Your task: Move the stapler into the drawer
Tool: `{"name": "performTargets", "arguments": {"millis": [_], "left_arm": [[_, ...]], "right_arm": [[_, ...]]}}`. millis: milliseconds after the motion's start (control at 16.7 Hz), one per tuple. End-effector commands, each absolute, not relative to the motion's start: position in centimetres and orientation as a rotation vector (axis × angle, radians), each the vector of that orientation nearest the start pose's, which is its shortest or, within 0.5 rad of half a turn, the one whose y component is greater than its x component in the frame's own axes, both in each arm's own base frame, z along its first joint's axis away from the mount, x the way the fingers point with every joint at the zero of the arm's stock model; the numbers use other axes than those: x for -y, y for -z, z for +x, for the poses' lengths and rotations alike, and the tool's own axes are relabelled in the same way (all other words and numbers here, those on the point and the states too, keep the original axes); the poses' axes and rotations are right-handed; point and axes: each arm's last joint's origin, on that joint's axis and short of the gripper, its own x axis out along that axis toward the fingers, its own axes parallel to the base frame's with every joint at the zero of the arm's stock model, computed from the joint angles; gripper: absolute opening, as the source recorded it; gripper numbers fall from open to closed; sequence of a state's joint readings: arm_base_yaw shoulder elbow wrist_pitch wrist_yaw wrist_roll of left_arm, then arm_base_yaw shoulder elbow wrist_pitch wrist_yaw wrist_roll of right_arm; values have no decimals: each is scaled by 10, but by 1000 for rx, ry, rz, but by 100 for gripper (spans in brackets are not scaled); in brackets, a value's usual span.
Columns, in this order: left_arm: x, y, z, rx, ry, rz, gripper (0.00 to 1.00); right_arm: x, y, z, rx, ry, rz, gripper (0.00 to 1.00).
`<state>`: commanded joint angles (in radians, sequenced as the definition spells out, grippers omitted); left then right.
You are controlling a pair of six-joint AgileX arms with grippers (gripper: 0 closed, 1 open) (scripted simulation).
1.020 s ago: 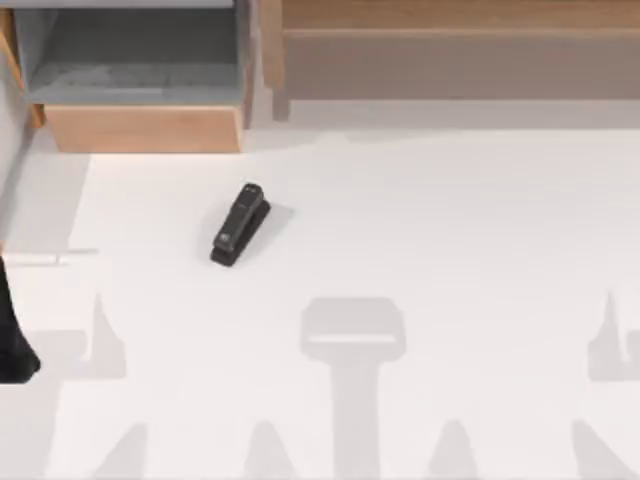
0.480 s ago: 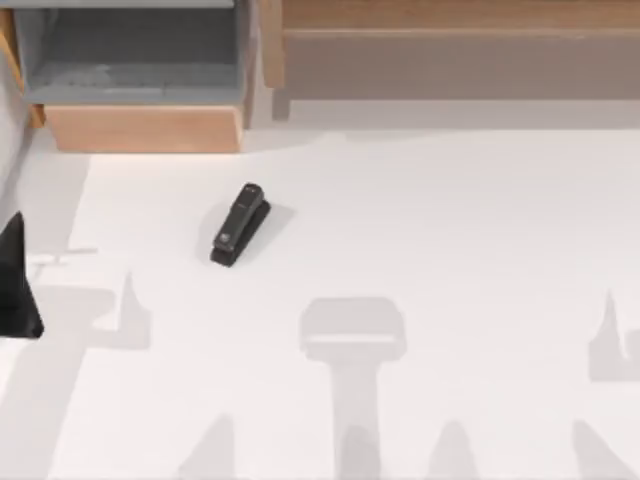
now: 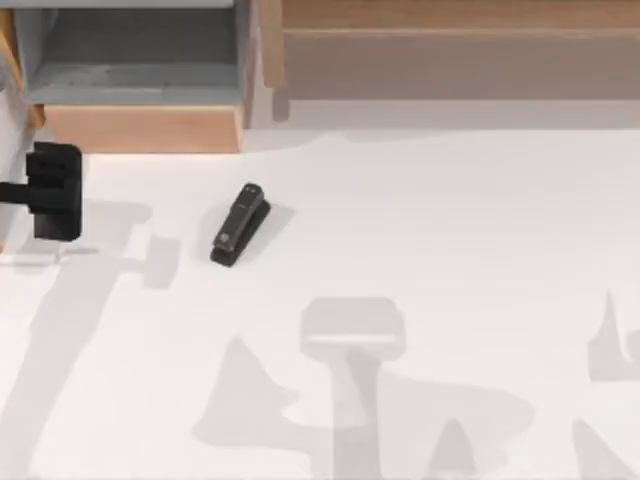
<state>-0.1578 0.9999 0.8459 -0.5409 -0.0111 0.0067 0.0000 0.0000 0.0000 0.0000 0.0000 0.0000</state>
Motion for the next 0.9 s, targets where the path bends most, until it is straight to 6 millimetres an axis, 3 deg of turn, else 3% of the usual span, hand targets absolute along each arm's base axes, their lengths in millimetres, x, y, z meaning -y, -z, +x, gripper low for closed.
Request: {"name": "performTargets", "arguments": {"millis": [300, 480, 660, 900], "left_arm": [[64, -311, 270, -815, 238, 116, 100], [84, -319, 303, -883, 275, 146, 100], [105, -302, 347, -1019, 281, 176, 100], [141, -249, 406, -1246, 295, 237, 100]], "right_arm": [[1, -160, 106, 0, 0, 0, 100], [1, -160, 106, 0, 0, 0, 100], [1, -160, 106, 0, 0, 0, 100], [1, -160, 106, 0, 0, 0, 100]]}}
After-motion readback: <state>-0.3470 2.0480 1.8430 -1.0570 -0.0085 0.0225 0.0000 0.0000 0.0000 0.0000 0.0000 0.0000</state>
